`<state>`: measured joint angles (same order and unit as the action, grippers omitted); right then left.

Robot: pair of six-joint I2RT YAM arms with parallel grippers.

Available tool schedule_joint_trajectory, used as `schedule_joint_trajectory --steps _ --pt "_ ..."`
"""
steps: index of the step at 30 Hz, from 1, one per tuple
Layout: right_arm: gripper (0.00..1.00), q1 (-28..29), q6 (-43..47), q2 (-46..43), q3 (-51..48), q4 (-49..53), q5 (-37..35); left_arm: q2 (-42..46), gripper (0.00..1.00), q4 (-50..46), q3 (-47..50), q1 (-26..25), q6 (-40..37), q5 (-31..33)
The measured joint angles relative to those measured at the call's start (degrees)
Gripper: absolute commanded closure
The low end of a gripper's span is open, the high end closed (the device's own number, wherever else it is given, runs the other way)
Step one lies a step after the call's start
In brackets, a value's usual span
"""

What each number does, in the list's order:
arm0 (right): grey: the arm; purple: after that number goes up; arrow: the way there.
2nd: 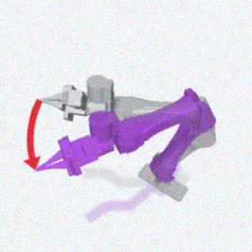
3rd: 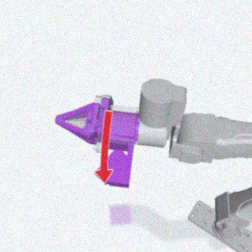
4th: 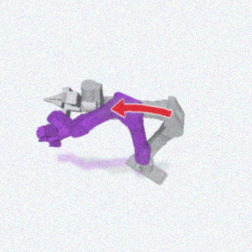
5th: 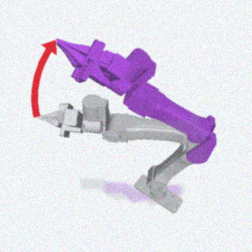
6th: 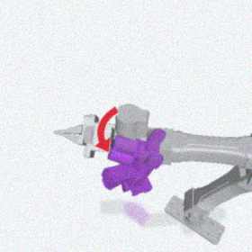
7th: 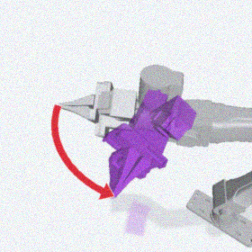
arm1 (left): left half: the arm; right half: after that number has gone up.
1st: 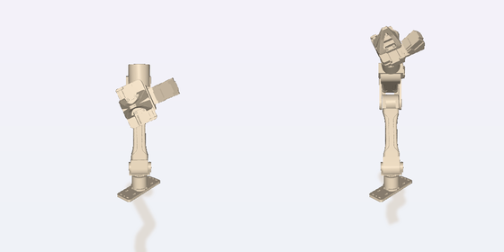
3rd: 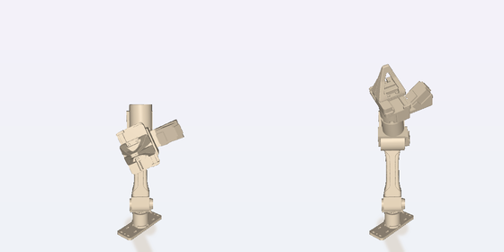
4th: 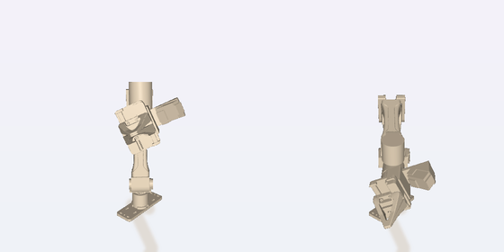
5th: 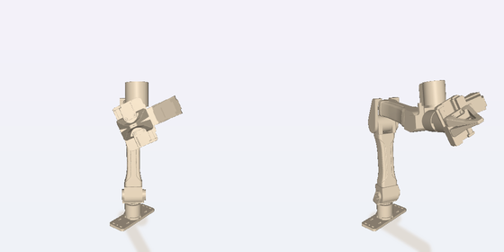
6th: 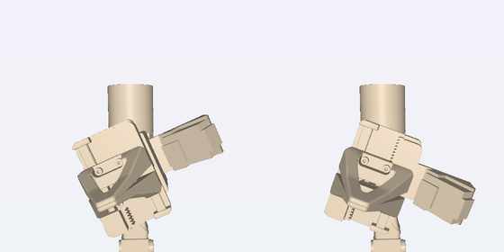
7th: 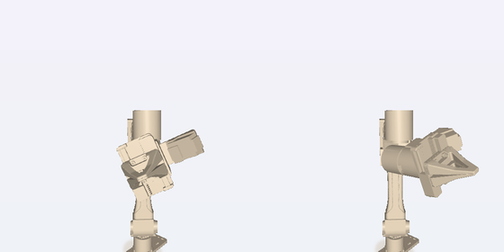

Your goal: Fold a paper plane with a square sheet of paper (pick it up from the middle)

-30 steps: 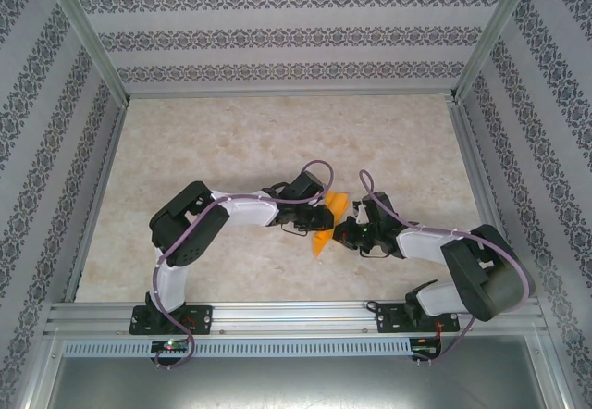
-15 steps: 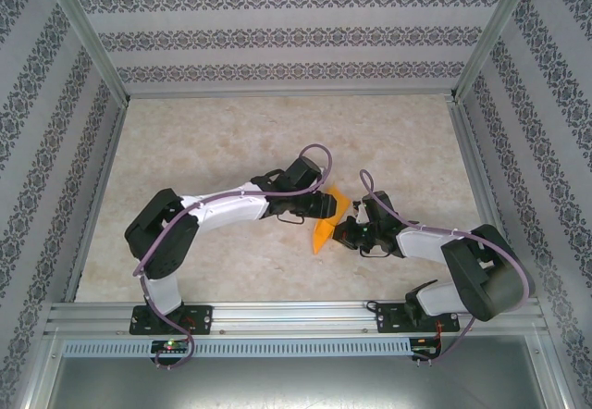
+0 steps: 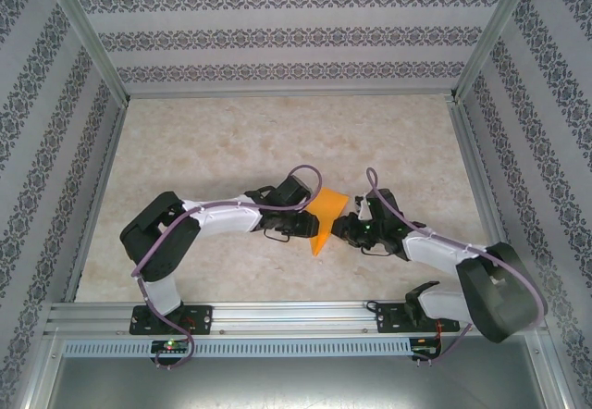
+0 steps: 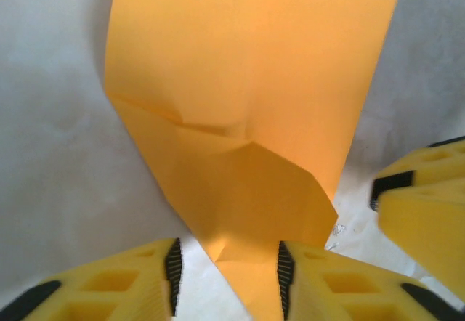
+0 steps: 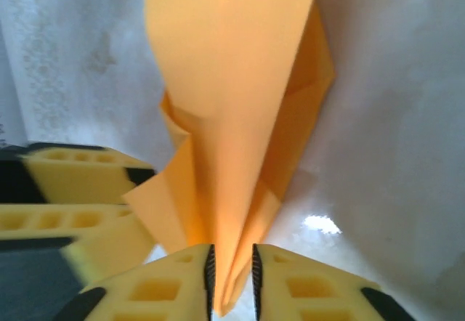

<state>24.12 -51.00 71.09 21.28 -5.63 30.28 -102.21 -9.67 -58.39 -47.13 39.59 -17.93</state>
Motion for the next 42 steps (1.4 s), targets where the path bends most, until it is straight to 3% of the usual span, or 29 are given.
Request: schedule_joint_trajectory --steps 9,15,18,20,26,38,42 --pt "0.71 1.46 -0.52 -1.14 2.8 1.84 -0.07 -0.02 0.67 7.54 0.79 0.79 2.71 -3.98" --pt "0.7 2.4 -0.31 2.86 5.9 2.54 -0.7 0.13 0.74 9.2 2.97 1.51 3.5 -4.5" --pt "0.73 2.84 -0.17 4.13 7.08 2.51 -0.9 1.25 0.85 8.83 4.5 1.55 3.61 -4.5" --pt "0.74 3.56 -0.09 4.63 8.0 2.49 -0.92 2.82 0.85 8.72 5.22 1.75 3.63 -4.33" --pt "0.67 6.19 0.92 6.93 11.82 5.16 -2.64 9.31 0.85 7.34 7.41 3.54 3.5 -3.61" --pt "0.82 11.76 3.43 8.26 19.28 11.65 -7.61 12.68 0.84 3.56 11.37 6.73 2.67 -2.6" --pt "0.85 12.9 3.52 12.26 21.27 11.87 -8.35 13.77 0.83 3.19 12.85 7.63 2.67 -2.6"
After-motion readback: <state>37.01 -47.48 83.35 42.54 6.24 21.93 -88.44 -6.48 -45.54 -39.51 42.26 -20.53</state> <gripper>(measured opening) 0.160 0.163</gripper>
